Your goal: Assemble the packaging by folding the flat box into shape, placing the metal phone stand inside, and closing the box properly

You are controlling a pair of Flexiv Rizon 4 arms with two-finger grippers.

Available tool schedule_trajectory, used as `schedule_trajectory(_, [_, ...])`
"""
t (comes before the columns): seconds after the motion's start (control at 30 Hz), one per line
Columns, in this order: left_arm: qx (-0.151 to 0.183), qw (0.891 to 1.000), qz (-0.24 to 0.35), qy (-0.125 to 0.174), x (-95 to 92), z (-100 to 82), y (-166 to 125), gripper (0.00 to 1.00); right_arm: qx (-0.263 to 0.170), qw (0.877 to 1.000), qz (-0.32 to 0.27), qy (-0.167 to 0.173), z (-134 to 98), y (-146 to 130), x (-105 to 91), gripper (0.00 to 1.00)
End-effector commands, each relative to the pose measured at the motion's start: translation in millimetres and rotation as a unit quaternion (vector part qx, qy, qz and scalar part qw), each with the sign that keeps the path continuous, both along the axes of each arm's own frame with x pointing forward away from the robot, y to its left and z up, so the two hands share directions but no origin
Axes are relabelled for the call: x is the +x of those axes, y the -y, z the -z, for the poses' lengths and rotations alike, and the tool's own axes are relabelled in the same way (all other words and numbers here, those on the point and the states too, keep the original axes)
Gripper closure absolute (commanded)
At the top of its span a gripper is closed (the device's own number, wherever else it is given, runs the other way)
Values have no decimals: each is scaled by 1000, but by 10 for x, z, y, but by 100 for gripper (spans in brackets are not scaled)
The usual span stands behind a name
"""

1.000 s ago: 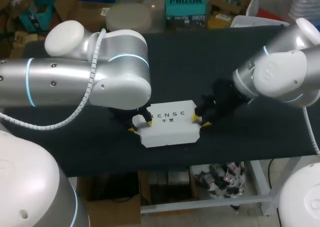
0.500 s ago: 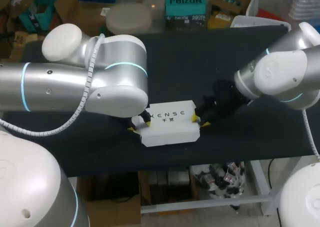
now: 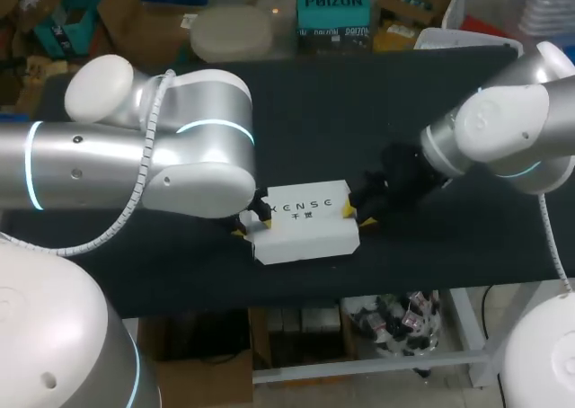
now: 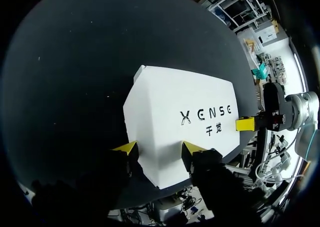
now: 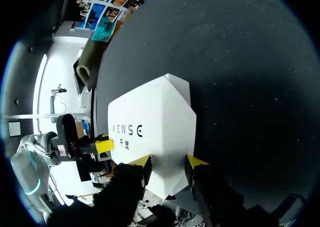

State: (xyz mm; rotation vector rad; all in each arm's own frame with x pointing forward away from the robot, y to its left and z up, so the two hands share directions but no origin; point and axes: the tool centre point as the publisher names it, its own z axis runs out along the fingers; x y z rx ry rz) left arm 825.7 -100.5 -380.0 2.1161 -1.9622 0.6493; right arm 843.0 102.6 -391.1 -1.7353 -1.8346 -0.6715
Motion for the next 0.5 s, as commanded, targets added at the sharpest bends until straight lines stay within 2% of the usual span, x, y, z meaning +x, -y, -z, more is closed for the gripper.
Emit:
schedule_trajectory(0.03, [-10,1000,0,-2,3,92,10,42,6,1000,-5,-3,35,-33,26,55])
schedule_trajectory(0.27, [-32,999,5,-10,13,89,36,45,12,1000,-8,-7,52,-35,16,55])
schedule_trajectory(0.5, [-44,999,4,-16,26,79,87,42,19,1000,-7,-8,48,-32,-5,56])
